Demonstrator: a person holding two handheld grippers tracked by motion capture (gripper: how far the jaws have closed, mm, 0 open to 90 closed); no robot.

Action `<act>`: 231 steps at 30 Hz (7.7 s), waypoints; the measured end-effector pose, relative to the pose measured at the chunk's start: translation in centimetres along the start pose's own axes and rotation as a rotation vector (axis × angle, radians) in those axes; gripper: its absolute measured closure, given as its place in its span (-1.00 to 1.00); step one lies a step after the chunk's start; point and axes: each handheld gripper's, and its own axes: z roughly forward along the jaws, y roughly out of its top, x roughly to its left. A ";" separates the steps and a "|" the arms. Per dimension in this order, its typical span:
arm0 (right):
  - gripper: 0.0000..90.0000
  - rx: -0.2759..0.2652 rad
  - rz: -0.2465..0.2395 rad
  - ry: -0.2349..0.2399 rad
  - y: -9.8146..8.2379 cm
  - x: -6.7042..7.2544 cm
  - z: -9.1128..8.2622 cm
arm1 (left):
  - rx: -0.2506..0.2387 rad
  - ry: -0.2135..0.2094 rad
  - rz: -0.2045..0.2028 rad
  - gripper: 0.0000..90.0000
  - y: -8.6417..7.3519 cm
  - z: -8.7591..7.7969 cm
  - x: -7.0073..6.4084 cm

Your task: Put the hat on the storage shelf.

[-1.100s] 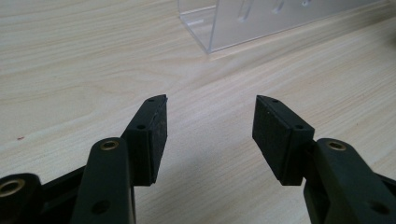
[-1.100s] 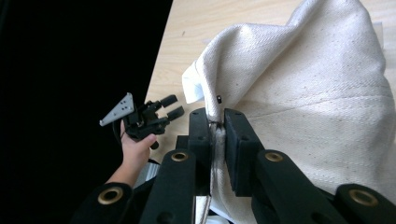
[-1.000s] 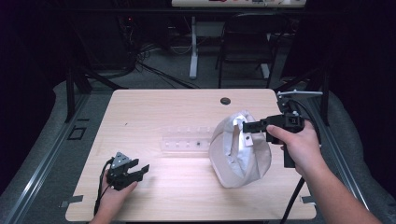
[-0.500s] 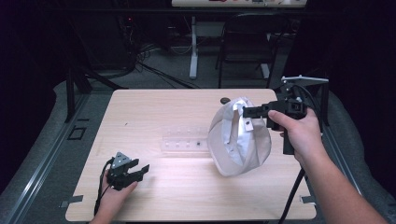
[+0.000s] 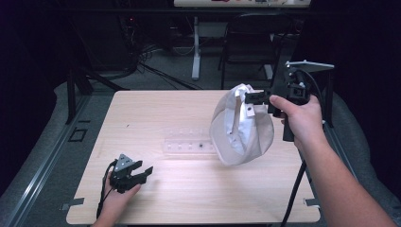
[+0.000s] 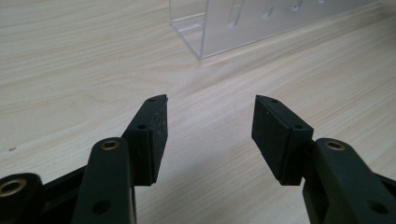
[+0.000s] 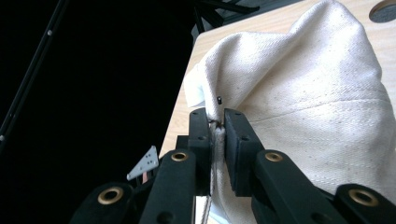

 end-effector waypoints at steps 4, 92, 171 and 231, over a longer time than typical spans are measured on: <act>0.83 -0.012 0.007 -0.006 0.6 0.4 0.4 | -0.027 -0.031 0.004 0.03 0.7 -0.2 -0.9; 0.82 0.009 0.060 -0.096 3.8 3.0 10.2 | 0.003 -0.262 0.345 0.84 13.9 7.1 -10.0; 0.82 0.106 0.020 -0.159 1.2 -0.4 13.5 | -0.055 -0.150 0.097 0.33 7.7 3.8 -7.0; -0.04 -0.022 -0.233 -0.091 -6.1 -3.7 7.5 | -0.116 -0.049 0.005 -0.03 1.6 0.2 0.4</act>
